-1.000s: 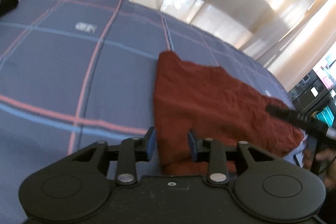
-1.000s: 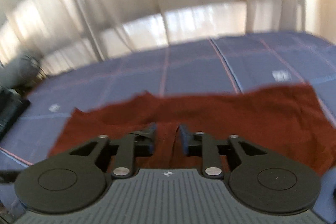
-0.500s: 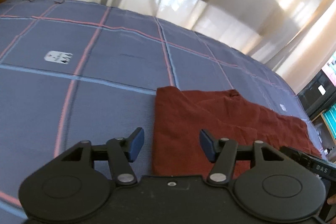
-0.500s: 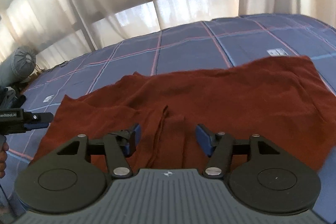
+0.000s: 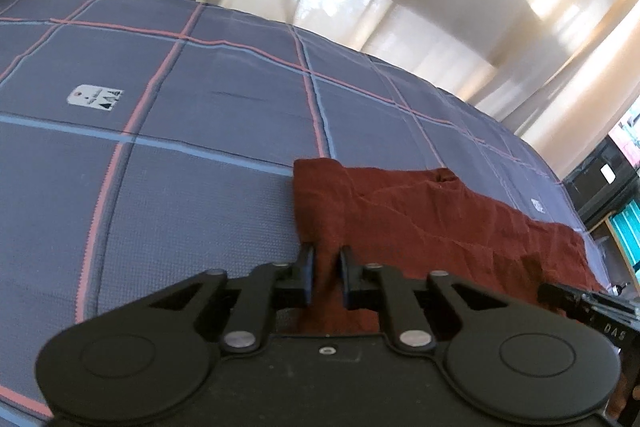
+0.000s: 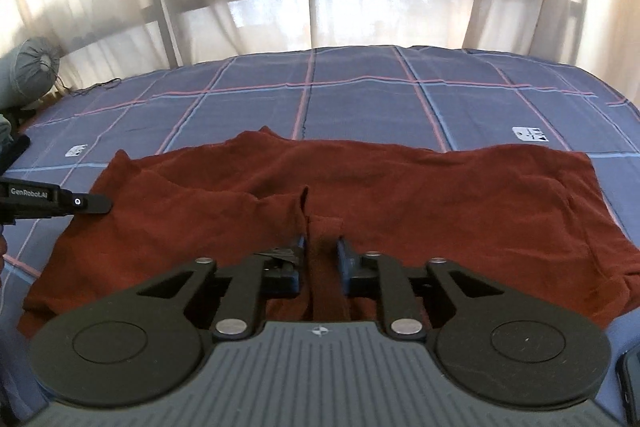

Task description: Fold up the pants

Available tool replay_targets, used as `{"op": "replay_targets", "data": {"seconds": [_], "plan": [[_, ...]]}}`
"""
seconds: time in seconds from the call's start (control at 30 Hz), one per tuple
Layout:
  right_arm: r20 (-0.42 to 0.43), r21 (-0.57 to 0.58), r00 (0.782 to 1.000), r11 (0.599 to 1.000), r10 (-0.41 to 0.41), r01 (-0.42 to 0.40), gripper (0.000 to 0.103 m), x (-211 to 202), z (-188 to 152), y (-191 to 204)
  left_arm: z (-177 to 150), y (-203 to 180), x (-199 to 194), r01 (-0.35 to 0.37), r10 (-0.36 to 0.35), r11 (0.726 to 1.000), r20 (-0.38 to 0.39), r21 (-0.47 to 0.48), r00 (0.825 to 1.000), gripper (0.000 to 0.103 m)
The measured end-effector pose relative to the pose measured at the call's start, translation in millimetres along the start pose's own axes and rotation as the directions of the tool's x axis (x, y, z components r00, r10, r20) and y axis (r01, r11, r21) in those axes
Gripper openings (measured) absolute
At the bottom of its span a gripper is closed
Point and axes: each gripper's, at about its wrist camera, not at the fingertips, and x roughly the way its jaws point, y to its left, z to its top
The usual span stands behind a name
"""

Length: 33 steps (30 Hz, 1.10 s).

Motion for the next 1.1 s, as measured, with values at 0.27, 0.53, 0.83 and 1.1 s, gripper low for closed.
{"op": "replay_targets", "data": {"seconds": [0.27,0.53,0.83,1.1], "plan": [[-0.026,0.000,0.999,1.000,0.028,-0.028,0.024,4,-3,3,0,-2,2,0.020,-0.020,1.000,0.009,-0.007,1.000,0.103],[0.034,-0.029,0.989,0.989,0.146,-0.145,0.009,-7,17,16,-4,17,-15,0.041,-0.025,0.988,0.104,-0.150,0.994,0.103],[0.072,-0.063,0.989,0.990,0.132,-0.128,0.011,18,42,10,-9,20,-10,-0.045,0.075,0.975,0.130,-0.219,0.989,0.103],[0.076,0.029,0.992,0.994,0.099,-0.101,0.061,8,17,-14,-12,8,-65,-0.030,0.060,0.983,0.160,-0.181,0.985,0.103]]}}
